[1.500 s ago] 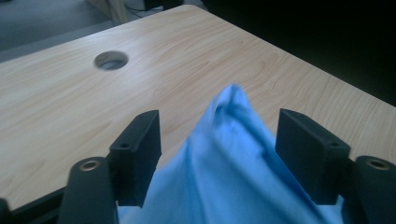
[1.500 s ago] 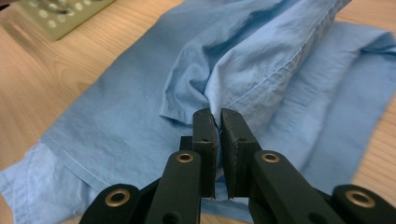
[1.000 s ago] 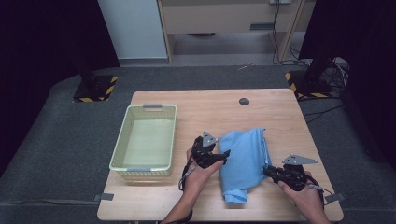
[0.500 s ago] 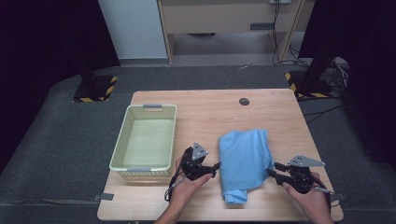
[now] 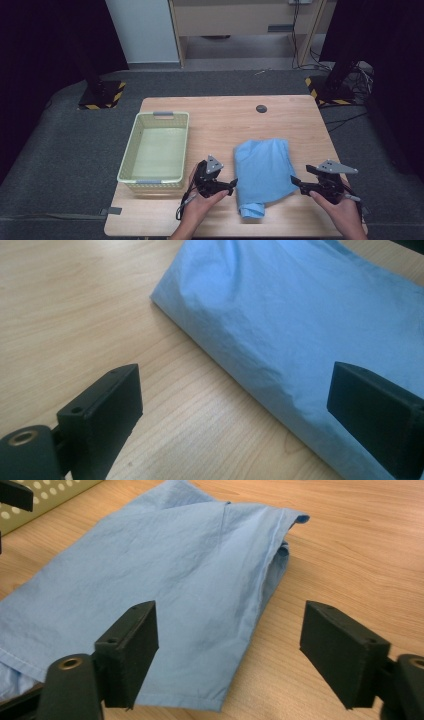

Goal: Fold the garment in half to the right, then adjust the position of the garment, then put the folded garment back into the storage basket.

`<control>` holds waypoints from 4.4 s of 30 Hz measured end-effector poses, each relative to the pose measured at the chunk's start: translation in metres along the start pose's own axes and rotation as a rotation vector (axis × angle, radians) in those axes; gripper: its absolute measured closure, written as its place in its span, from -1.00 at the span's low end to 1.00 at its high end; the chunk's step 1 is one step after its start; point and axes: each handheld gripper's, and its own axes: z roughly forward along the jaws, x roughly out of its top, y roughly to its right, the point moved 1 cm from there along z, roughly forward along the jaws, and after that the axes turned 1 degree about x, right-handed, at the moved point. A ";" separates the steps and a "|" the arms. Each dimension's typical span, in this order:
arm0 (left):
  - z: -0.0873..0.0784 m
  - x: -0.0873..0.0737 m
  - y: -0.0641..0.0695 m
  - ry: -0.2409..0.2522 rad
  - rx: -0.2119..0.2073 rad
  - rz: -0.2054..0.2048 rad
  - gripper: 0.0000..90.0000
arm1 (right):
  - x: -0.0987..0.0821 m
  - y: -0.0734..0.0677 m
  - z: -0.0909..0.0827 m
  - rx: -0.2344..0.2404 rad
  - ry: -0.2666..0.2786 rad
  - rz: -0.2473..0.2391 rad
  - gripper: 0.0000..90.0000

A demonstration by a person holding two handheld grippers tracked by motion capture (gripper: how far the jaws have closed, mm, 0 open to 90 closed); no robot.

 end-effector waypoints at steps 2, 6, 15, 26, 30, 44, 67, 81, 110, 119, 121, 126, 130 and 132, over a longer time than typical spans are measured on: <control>0.000 -0.001 -0.001 -0.002 -0.004 -0.010 -0.85 | 0.005 -0.003 0.002 -0.004 -0.010 -0.006 -0.62; 0.003 -0.006 -0.003 -0.026 -0.015 -0.042 -0.87 | 0.012 -0.007 0.005 -0.015 -0.007 -0.027 -0.76; 0.002 -0.015 -0.001 -0.048 -0.009 -0.054 -0.87 | 0.022 -0.012 0.014 -0.020 0.002 -0.053 -0.84; 0.000 -0.024 0.000 -0.062 0.006 -0.062 -0.87 | 0.016 -0.029 0.056 0.010 -0.114 -0.154 -0.84; -0.003 -0.025 -0.001 -0.059 0.013 -0.064 -0.87 | 0.005 -0.028 0.070 0.001 -0.193 -0.160 -0.84; -0.004 -0.023 -0.002 -0.052 0.020 -0.059 -0.86 | -0.010 -0.031 0.084 0.007 -0.248 -0.115 -0.86; -0.006 -0.023 -0.005 -0.049 0.036 -0.065 -0.85 | -0.013 -0.066 0.089 0.045 -0.248 -0.141 -0.92; -0.008 -0.023 -0.007 -0.035 0.057 -0.074 -0.83 | -0.012 -0.076 0.093 0.046 -0.241 -0.146 -0.95; 0.016 0.047 -0.009 -0.114 0.041 -0.033 -0.89 | -0.003 -0.035 0.018 0.041 -0.214 -0.188 -0.59; 0.029 0.067 -0.016 -0.144 0.056 -0.008 -0.87 | -0.010 -0.037 0.021 0.070 -0.219 -0.169 -0.58; 0.033 0.068 -0.020 -0.153 0.064 -0.030 -0.87 | -0.012 -0.036 0.022 0.078 -0.215 -0.152 -0.58; 0.043 0.064 -0.027 -0.161 0.080 -0.062 -0.87 | -0.015 -0.036 0.024 0.094 -0.211 -0.133 -0.56; 0.050 0.057 -0.031 -0.172 0.080 -0.083 -0.86 | -0.016 -0.036 0.024 0.097 -0.209 -0.122 -0.57; 0.053 0.054 -0.034 -0.172 0.082 -0.094 -0.86 | -0.017 -0.035 0.025 0.100 -0.211 -0.113 -0.58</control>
